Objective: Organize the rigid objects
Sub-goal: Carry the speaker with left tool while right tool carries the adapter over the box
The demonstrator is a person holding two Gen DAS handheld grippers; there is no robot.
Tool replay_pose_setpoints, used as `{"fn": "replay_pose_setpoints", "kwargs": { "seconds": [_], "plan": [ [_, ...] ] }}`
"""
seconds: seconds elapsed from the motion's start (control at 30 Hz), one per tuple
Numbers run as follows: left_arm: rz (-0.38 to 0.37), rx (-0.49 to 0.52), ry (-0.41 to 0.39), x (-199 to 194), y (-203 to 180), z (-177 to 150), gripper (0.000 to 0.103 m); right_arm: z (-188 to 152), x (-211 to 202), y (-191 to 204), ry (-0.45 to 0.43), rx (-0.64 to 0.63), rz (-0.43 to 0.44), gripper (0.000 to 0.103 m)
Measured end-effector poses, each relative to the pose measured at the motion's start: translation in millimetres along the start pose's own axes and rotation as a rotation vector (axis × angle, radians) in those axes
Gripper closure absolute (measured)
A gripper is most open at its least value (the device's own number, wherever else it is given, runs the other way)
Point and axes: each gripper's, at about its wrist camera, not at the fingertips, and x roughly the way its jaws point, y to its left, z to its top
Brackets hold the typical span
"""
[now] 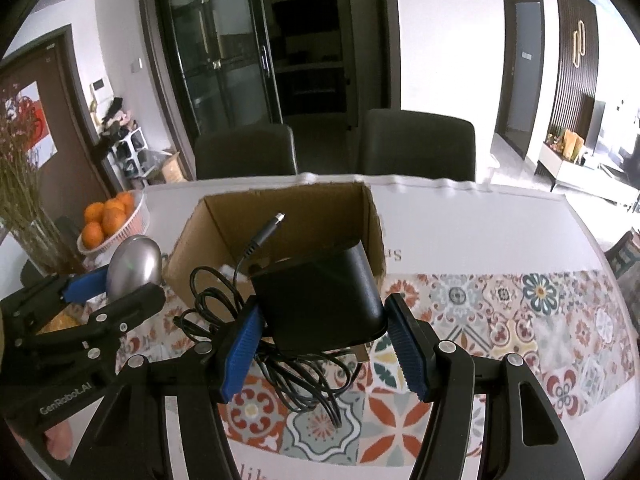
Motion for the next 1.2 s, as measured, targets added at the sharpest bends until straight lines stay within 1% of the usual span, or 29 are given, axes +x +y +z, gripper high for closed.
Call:
{"fn": "replay_pose_setpoints", "kwargs": {
  "seconds": [0.17, 0.47, 0.63, 0.8, 1.0, 1.2],
  "plan": [
    [0.004, 0.004, -0.033, -1.7, 0.5, 15.3, 0.049, 15.5, -2.6, -0.6, -0.032, -0.001, 0.002, 0.041],
    [-0.002, -0.017, -0.036, 5.4, 11.9, 32.9, 0.049, 40.8, -1.8, 3.8, -0.068, -0.017, 0.002, 0.041],
    [-0.003, -0.023, -0.015, 15.5, 16.9, 44.5, 0.049, 53.8, 7.6, 5.1, -0.060, -0.022, 0.009, 0.041],
    [-0.008, -0.029, 0.013, 28.1, 19.9, 55.1, 0.049, 65.4, 20.7, 6.1, -0.034, -0.032, 0.010, 0.040],
    [-0.015, -0.036, 0.067, 50.7, 25.7, 63.9, 0.049, 78.4, 37.6, 6.5, -0.007, -0.057, 0.005, 0.040],
    [-0.008, -0.051, 0.127, 74.9, 34.6, 69.1, 0.049, 89.8, 62.4, 8.6, 0.039, -0.086, -0.003, 0.041]
  ]
}}
